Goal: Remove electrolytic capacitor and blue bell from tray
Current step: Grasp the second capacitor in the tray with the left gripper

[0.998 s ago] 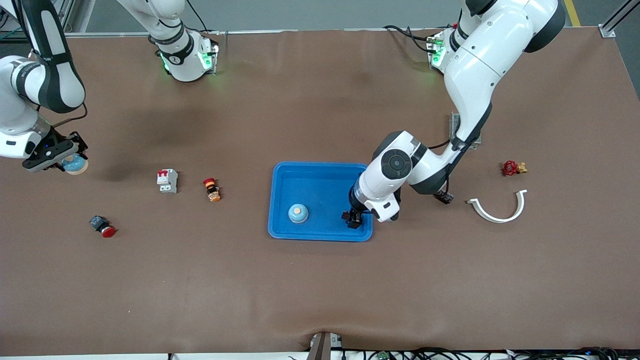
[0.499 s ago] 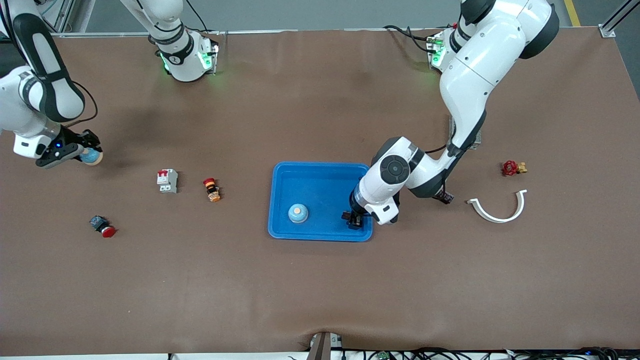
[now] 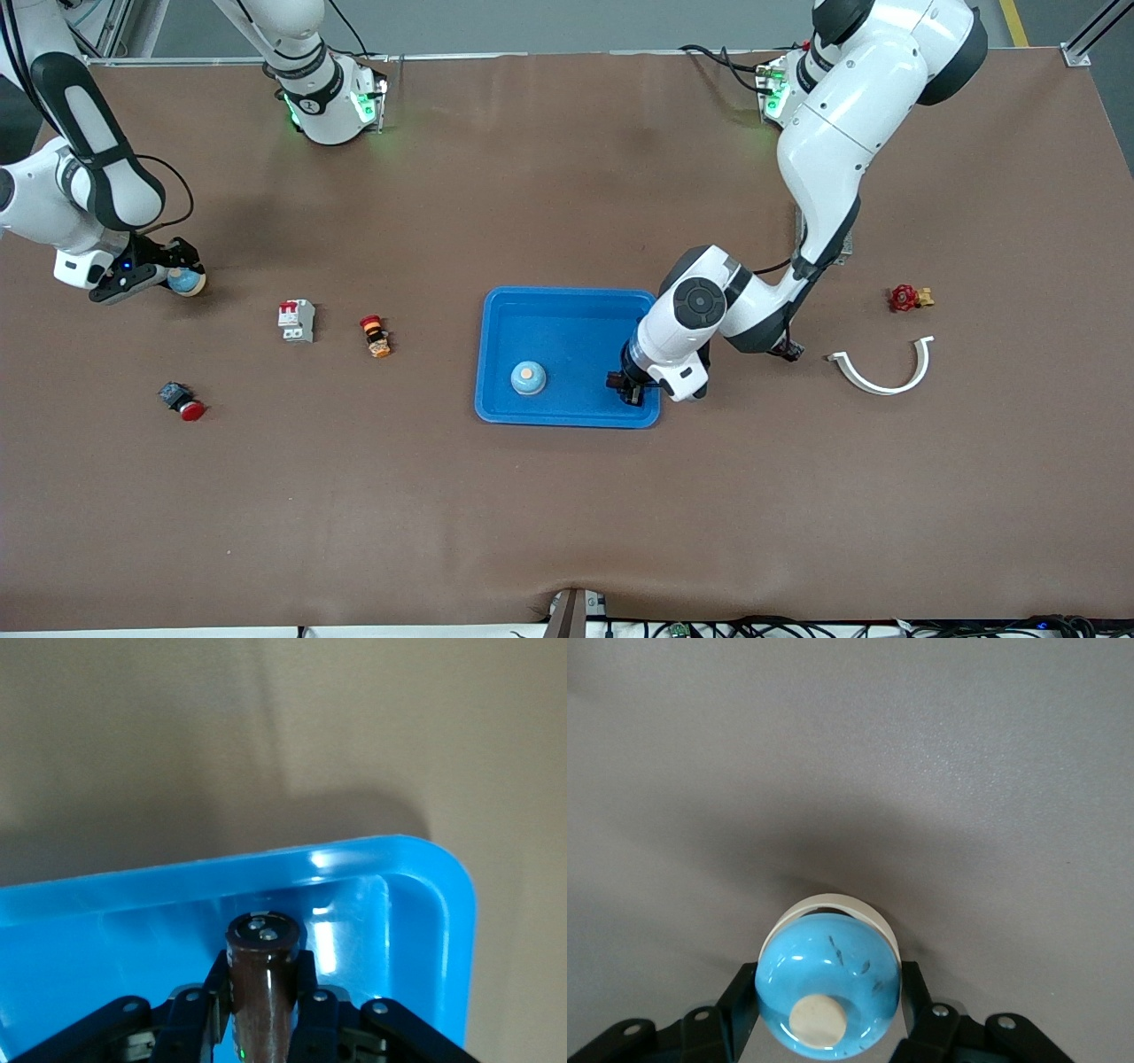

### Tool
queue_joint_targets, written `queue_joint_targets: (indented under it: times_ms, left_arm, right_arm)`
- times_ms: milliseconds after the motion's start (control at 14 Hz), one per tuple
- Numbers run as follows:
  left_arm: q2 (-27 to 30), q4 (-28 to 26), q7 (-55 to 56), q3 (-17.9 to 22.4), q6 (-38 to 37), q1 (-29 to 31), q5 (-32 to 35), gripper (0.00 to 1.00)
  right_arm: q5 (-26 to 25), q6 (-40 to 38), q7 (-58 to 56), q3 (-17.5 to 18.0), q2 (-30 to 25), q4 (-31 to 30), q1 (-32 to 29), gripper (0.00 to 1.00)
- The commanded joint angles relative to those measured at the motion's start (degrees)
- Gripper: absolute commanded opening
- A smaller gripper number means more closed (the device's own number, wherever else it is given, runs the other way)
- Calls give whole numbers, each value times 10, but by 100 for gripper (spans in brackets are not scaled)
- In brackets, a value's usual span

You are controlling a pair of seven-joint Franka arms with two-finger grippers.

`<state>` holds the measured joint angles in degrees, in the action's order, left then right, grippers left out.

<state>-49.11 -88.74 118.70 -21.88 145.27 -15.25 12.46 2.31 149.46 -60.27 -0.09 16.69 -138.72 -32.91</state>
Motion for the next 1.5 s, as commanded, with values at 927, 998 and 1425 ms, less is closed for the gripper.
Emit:
queue_joint_targets:
  times_ms: [927,998,1425]
  left_arm:
    - [197,-8,-106,2,-297,48,-9,0]
    - [205,-9,-123,-3,-320,57,-13,0]
    - [287,-84,-292,-21,-393,146,-64,0]
  right_arm:
    - [13,-121,2,11,-24,57,5,100]
    - [13,-151,7,11,-33,76,12,100]
    - [13,-312,227,13,-45,183,63,100]
